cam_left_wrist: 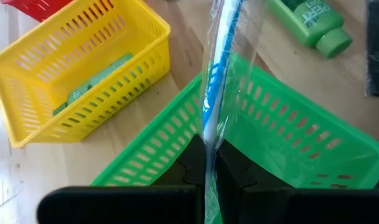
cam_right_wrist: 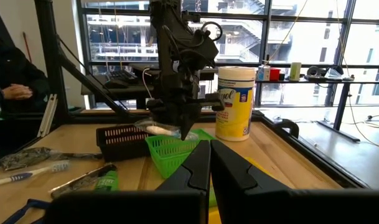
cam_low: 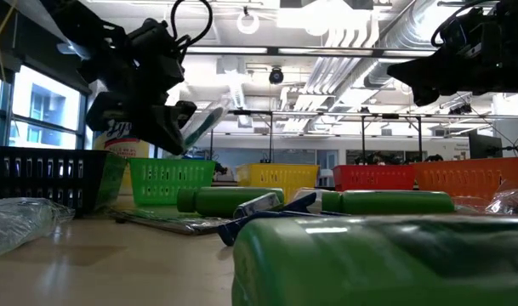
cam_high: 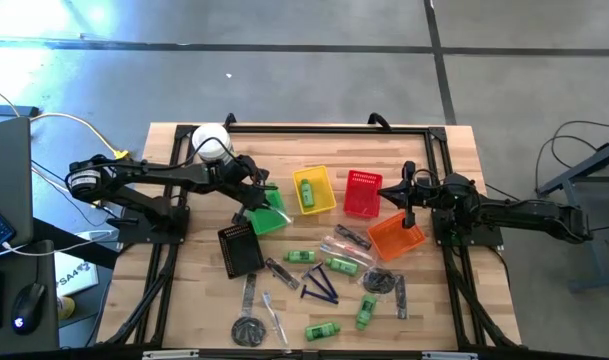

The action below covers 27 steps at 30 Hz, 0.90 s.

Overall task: Pick & Place Travel size toiletries
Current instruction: Put the blue toothbrush into the green bin

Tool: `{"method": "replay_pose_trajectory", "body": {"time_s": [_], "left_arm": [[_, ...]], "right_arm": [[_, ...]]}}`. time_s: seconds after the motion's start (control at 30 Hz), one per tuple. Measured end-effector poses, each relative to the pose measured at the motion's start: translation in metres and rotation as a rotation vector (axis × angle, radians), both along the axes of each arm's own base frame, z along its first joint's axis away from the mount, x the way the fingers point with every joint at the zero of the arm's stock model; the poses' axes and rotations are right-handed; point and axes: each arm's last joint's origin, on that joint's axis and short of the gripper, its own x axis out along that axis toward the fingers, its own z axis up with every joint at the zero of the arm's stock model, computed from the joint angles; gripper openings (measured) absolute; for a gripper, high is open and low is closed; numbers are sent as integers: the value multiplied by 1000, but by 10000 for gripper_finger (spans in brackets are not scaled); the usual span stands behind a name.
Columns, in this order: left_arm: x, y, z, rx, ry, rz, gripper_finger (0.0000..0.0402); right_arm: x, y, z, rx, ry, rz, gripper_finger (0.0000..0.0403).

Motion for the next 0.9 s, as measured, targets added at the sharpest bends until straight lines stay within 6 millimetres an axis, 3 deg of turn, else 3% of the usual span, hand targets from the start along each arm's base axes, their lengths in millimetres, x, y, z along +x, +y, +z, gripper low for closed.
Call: {"method": "replay_pose_trajectory", "body": {"time_s": [0.63,0.9], "left_arm": [[8,3,-31,-63,142,21,6],[10,4,-30,-46,121,76,54]], "right_arm": [[0,0,0,0,-1,0,4],[0,0,0,0,-1,0,4]]}}
